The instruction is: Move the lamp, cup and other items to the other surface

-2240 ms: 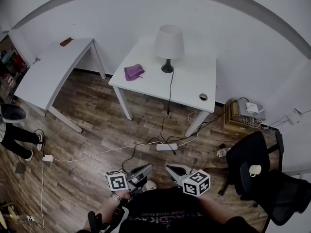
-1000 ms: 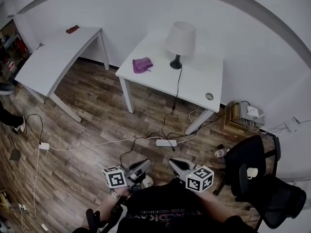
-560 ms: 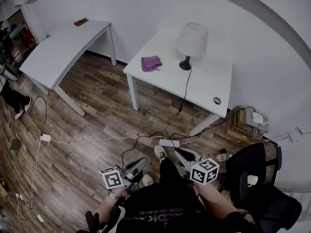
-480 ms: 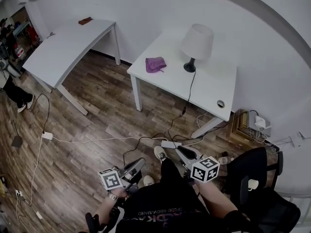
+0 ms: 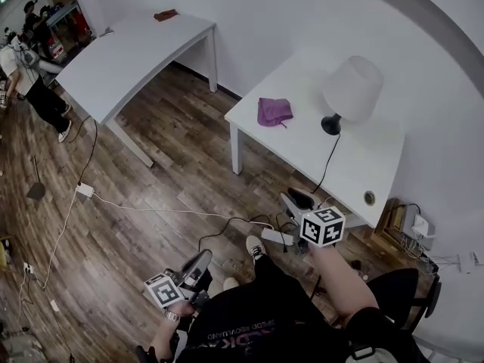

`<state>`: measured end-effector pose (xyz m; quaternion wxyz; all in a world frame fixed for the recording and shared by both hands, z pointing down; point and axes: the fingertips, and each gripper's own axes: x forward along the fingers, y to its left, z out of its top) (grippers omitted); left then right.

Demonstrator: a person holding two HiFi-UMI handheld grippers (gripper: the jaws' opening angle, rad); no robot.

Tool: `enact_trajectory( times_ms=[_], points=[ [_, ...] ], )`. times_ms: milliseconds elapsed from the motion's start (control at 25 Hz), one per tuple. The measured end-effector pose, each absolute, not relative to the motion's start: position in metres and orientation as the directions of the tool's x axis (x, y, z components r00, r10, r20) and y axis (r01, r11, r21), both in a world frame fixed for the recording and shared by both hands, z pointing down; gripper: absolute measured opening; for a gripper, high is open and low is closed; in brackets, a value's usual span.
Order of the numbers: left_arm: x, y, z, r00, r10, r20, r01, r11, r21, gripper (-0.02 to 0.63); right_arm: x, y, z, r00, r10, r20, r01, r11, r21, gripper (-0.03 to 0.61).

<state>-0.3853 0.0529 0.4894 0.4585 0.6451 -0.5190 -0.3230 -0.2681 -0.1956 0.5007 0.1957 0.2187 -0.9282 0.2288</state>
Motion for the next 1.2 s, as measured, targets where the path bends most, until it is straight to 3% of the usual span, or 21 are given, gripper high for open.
enact_trajectory(
  times_ms=[280, 600, 1200],
  points=[
    [-0.405, 0.016, 0.5, 0.158, -0.982, 0.104, -0.378, 0.037, 0.925, -0.002, -0.321, -0.34, 0.522, -0.761, -0.369, 0.533, -0.528, 0.83, -0.18, 0.147],
    [-0.413, 0.012, 0.516, 0.032, -0.98, 0.197, -0.349, 0.174, 0.921, -0.003, -0.372, -0.483, 0.587, -0.622, -0.365, 0.692, -0.63, 0.758, -0.167, 0.219],
    [-0.407, 0.022, 0.533, -0.141, -0.944, 0.298, -0.285, 0.327, 0.901, -0.003, -0.413, -0.575, 0.66, -0.494, -0.329, 0.805, -0.742, 0.642, -0.194, 0.242]
  ],
)
